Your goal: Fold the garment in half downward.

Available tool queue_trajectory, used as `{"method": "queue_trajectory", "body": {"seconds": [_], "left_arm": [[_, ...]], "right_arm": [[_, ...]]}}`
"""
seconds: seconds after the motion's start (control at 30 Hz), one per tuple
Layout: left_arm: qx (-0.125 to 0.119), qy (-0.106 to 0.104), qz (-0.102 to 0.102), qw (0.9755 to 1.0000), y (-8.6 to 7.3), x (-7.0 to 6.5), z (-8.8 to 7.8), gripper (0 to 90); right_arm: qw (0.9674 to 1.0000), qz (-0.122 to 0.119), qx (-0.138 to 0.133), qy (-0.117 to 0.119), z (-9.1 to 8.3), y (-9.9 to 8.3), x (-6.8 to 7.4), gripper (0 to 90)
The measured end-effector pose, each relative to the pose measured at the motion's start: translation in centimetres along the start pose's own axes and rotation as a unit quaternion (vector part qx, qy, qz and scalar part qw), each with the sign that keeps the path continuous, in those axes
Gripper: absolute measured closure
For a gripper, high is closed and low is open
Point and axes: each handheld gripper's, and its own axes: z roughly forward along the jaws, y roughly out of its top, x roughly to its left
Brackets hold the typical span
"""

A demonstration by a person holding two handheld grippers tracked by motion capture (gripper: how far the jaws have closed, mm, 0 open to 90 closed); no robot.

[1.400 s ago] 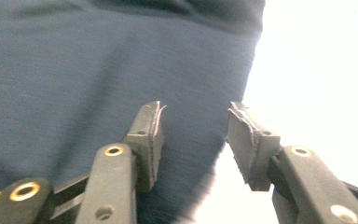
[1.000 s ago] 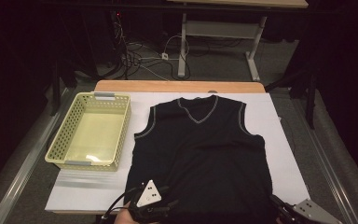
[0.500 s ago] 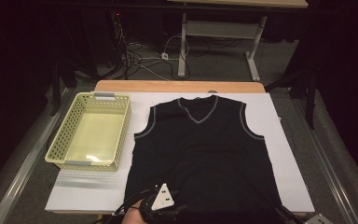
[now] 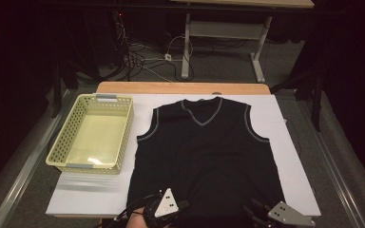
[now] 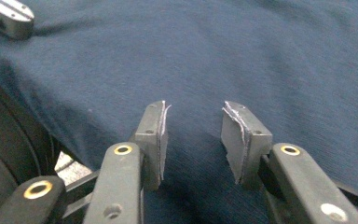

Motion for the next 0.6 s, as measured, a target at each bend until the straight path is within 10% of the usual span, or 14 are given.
{"method": "queue_trajectory", "body": {"seconds": [0.23, 0.43, 0.6], "left_arm": [[-0.019, -0.041, -0.016, 0.9989, -0.8, -0.9, -1.5, 85.3], [-0.026, -0.027, -0.027, 0.9989, -1.3, -1.0, -1.8, 84.3], [-0.069, -0.007, -0.05, 0.9964, -1.7, 0.2, -3.4, 59.3]], "right_arm": [[0.9996, -0.02, -0.017, 0.009, -0.5, 0.4, 0.1, 60.4], [0.9998, -0.007, -0.02, 0.0, -0.2, 0.5, -1.2, 59.7], [0.999, 0.014, -0.026, -0.034, -0.8, 0.2, -3.1, 57.2]]}}
